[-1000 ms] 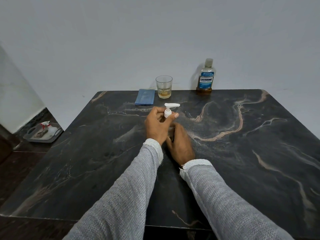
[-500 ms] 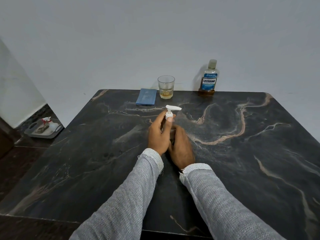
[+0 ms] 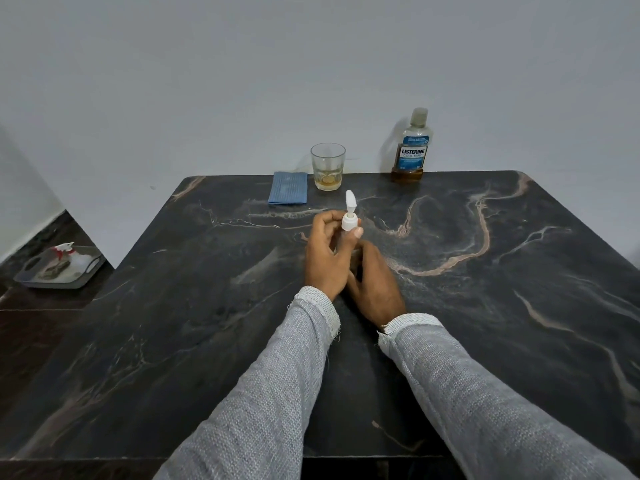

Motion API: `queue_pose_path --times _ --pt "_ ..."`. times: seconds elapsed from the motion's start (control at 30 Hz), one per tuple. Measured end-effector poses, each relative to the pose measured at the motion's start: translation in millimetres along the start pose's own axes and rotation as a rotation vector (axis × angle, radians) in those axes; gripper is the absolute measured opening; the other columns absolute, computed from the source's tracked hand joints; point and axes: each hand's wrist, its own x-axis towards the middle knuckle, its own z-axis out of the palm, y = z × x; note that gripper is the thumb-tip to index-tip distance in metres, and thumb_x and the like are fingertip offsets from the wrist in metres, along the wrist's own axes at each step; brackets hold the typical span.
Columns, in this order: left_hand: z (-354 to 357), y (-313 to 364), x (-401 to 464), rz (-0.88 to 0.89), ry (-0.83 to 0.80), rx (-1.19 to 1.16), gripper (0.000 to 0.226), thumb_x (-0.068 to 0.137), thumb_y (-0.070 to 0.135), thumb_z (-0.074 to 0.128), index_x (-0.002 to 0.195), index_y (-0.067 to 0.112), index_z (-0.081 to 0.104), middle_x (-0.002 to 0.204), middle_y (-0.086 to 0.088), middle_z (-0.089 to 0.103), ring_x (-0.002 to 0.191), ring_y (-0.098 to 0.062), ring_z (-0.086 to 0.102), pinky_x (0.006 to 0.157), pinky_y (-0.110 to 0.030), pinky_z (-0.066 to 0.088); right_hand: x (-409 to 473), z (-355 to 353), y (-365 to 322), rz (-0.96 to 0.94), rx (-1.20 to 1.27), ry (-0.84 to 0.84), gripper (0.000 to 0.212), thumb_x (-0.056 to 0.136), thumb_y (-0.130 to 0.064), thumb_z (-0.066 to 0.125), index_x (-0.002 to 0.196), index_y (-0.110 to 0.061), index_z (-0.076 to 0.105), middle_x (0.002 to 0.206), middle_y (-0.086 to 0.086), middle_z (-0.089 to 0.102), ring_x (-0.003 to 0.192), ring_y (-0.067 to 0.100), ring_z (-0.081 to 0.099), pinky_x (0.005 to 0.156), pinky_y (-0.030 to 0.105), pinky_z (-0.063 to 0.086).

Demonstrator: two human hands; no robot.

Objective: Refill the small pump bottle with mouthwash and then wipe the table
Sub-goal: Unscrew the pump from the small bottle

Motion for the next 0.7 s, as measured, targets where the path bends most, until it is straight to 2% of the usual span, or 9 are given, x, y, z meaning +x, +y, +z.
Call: queue_pose_path --times 0.1,0.17,0.23,0.33,0.47,0.57,0.63,0.7 --pt "-1.5 0.9 0.8 -0.021 -0.019 -0.017 0.034 0.085 0.011 0.069 0.111 0.024 0.050 0.113 -0.004 0.070 0.110 -0.013 0.065 0.101 -0.044 0.048 1.2 1.9 4.3 -0.009 -0.021 0.011 0.041 0.088 -0.021 0.064 0.124 -0.011 0.047 0.108 0.000 0.055 0.093 0.007 0.047 0.077 0.023 0.035" --pt "-1.7 1.7 1.5 -0.016 -0.039 0.009 0.042 0.086 0.015 0.068 0.119 0.034 0.052 0.119 0.000 0.069 0.114 -0.011 0.062 0.103 -0.039 0.047 1.6 2.0 6.1 -0.015 -0.027 0.023 0.039 0.088 -0.022 0.064 0.122 -0.013 0.047 0.105 -0.006 0.050 0.090 0.003 0.044 0.074 0.018 0.031" --pt "-3.0 0.8 2.9 0.000 -0.063 0.053 0.038 0.087 0.018 0.067 0.116 0.040 0.058 0.118 0.006 0.069 0.114 -0.008 0.062 0.102 -0.039 0.047 1.7 3.1 7.3 -0.014 -0.035 0.034 0.039 0.088 -0.023 0.064 0.121 -0.013 0.047 0.104 -0.010 0.048 0.089 -0.001 0.042 0.071 0.015 0.030" --pt "-5.1 0.6 3.6 -0.003 -0.066 0.016 0.031 0.085 0.015 0.069 0.107 0.034 0.060 0.114 0.005 0.070 0.110 -0.008 0.063 0.102 -0.042 0.048 1.7 5.2 8.3 -0.024 -0.053 0.037 0.039 0.088 -0.023 0.064 0.121 -0.013 0.047 0.103 -0.009 0.048 0.088 0.000 0.041 0.071 0.015 0.029" --pt "-4.6 1.0 3.5 -0.060 -0.057 -0.062 0.036 0.082 0.010 0.071 0.107 0.026 0.050 0.116 -0.005 0.070 0.112 -0.014 0.064 0.104 -0.046 0.046 1.6 5.3 8.4 -0.038 -0.061 0.043 0.040 0.088 -0.021 0.065 0.121 -0.009 0.047 0.103 -0.007 0.048 0.088 0.003 0.042 0.072 0.015 0.028" --pt "-4.2 0.4 4.0 -0.055 -0.065 -0.046 0.041 0.083 0.010 0.071 0.116 0.029 0.053 0.119 -0.001 0.069 0.113 -0.010 0.063 0.104 -0.038 0.046 1.9 4.9 9.7 -0.038 -0.067 0.035 0.040 0.088 -0.023 0.065 0.121 -0.011 0.046 0.105 -0.006 0.049 0.089 0.003 0.043 0.072 0.016 0.029" --pt "-3.8 -0.8 4.0 -0.037 -0.077 -0.028 0.039 0.085 0.010 0.069 0.120 0.023 0.059 0.118 -0.001 0.069 0.113 -0.010 0.063 0.103 -0.035 0.048 2.1 4.6 10.6 -0.042 -0.071 0.026 0.040 0.088 -0.023 0.064 0.122 -0.011 0.046 0.107 0.000 0.054 0.090 0.005 0.044 0.073 0.019 0.031" --pt "-3.2 -1.7 3.8 -0.030 -0.072 -0.029 0.034 0.085 0.009 0.069 0.116 0.022 0.062 0.117 -0.002 0.069 0.112 -0.011 0.063 0.101 -0.033 0.048 1.7 4.1 10.9 -0.049 -0.072 0.027 0.041 0.089 -0.022 0.064 0.123 -0.010 0.047 0.110 0.005 0.057 0.091 0.006 0.045 0.074 0.020 0.032"
